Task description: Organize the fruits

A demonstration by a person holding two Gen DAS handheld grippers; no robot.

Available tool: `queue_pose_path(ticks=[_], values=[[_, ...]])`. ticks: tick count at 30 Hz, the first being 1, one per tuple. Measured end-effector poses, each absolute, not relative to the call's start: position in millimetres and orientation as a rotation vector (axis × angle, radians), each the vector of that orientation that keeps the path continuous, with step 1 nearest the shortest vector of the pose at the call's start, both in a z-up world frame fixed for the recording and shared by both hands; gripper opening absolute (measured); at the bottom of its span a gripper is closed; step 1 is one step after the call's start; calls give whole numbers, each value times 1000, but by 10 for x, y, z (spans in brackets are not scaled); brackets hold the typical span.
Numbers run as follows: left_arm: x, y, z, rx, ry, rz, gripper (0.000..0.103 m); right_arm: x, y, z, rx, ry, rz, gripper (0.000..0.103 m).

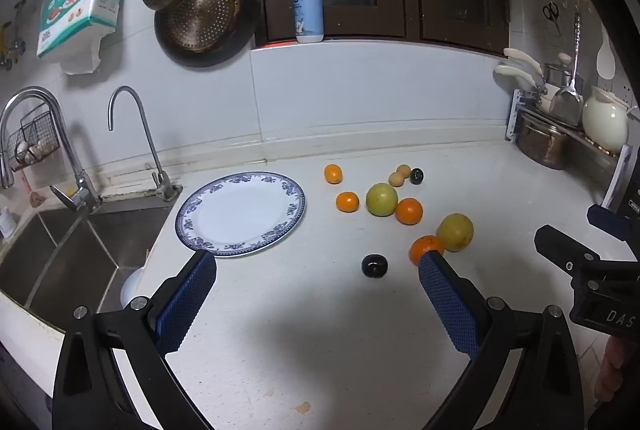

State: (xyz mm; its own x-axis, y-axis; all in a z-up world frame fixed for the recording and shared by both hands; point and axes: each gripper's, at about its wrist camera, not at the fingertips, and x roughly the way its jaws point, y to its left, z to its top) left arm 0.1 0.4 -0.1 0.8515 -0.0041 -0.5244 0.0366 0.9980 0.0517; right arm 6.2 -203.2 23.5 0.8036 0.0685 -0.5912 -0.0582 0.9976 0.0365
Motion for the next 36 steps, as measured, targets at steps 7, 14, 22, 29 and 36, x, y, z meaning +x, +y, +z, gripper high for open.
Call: queue_pose_path(ticks=[7,14,22,29,36], values=[[-36,166,11,63,551,-27,103,62,-2005,231,17,634,70,102],[-48,113,-40,66,555,6,103,15,-1868,198,13,626,82,102],[-52,136,-10,67,550,2,103,53,-1880,243,5,619,96,102],[-42,140,-1,66,546,-4,103,64,-1868,263,3,620,95,102],[-33,139,2,66,547,-5,103,62,-1858,265,1,616,94,102]])
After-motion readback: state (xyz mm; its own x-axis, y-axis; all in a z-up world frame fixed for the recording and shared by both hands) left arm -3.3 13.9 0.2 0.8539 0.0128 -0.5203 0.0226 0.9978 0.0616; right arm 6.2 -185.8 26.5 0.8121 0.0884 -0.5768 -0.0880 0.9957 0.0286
